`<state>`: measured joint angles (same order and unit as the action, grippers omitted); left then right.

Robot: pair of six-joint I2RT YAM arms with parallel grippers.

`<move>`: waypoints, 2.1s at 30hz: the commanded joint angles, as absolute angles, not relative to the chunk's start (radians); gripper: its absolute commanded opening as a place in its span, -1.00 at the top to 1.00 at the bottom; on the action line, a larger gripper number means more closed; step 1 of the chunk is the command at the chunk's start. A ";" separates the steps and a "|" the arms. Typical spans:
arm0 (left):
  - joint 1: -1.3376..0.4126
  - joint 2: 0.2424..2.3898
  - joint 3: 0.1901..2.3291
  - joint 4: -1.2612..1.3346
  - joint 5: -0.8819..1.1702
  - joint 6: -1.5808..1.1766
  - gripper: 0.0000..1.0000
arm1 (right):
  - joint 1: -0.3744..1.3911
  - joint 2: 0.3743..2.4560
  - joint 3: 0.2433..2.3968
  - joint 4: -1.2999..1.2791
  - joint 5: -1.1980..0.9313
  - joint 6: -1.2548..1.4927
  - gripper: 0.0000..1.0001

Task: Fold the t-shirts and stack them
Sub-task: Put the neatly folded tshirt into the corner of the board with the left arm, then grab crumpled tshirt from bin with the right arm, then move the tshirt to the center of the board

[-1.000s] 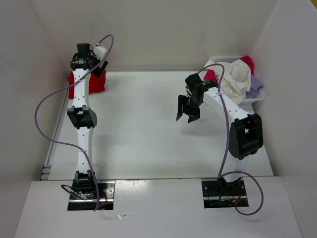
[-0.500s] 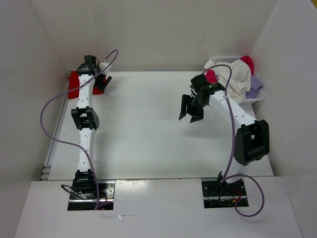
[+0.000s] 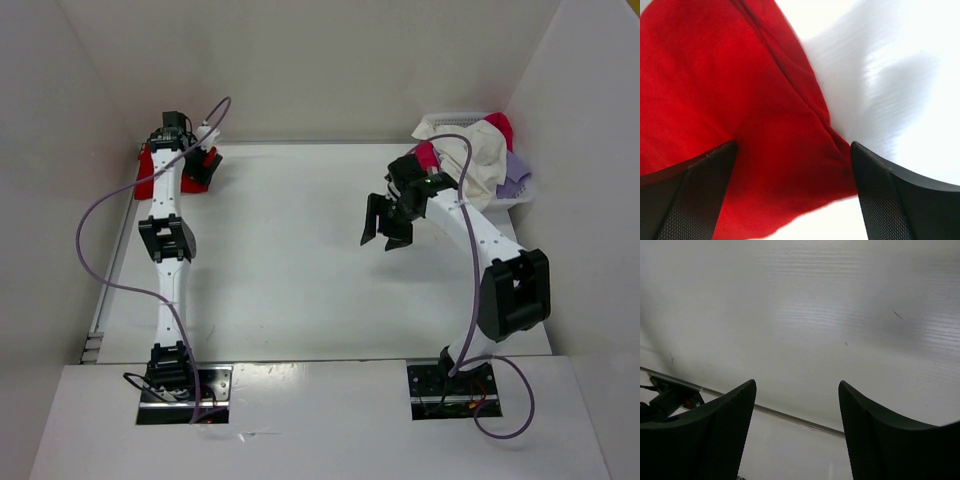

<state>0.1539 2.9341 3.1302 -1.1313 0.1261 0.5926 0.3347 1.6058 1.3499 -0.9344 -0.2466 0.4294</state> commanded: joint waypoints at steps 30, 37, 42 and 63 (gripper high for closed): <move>-0.155 1.822 1.953 -0.936 0.739 0.563 -1.00 | -0.167 2.167 2.207 -0.946 0.206 0.267 -1.00; -0.166 1.786 1.712 -0.825 0.718 0.440 -1.00 | -0.192 2.166 2.255 -0.957 0.173 0.287 1.00; -0.166 1.744 1.649 -0.787 0.707 0.405 -1.00 | -0.183 2.028 2.273 -0.968 0.195 0.287 1.00; 0.070 1.500 1.559 -0.700 0.653 0.284 -1.00 | 0.261 1.214 2.166 -0.648 -0.197 0.185 1.00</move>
